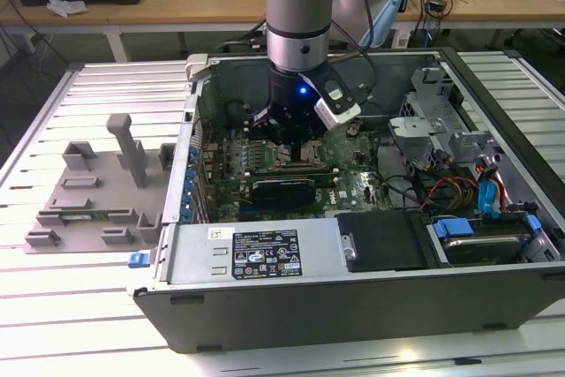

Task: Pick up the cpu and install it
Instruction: 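Install the second cpu locking lever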

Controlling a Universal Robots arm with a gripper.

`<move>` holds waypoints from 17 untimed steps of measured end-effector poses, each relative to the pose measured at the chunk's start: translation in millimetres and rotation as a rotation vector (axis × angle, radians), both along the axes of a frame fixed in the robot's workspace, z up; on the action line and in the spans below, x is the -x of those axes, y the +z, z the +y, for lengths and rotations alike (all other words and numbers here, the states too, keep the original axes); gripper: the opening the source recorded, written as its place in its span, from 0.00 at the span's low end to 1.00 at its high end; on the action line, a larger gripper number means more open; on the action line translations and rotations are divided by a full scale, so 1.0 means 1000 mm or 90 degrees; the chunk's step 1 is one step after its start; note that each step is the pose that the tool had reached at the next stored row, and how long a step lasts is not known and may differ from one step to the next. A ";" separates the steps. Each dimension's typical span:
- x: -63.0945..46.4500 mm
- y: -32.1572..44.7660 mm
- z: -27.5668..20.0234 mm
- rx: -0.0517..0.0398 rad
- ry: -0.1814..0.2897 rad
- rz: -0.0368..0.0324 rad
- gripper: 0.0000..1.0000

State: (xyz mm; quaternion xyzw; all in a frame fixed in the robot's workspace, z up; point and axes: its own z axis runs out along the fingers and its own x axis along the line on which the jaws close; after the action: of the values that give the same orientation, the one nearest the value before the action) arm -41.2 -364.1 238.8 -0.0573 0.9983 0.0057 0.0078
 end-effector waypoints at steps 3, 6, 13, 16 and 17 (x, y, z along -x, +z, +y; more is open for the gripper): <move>0.006 -0.0058 -0.0008 -0.0010 0.000 -0.0005 0.11; 0.006 -0.0110 -0.0026 -0.0024 -0.001 -0.0005 0.11; 0.009 -0.0157 -0.0033 -0.0025 -0.002 -0.0005 0.11; 0.009 -0.0159 -0.0033 -0.0025 -0.002 -0.0005 0.11; 0.009 -0.0160 -0.0033 -0.0025 -0.002 -0.0005 0.11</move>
State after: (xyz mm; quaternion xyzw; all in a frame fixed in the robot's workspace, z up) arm -50.0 -367.4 222.8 -0.0556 0.9984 0.0076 0.0083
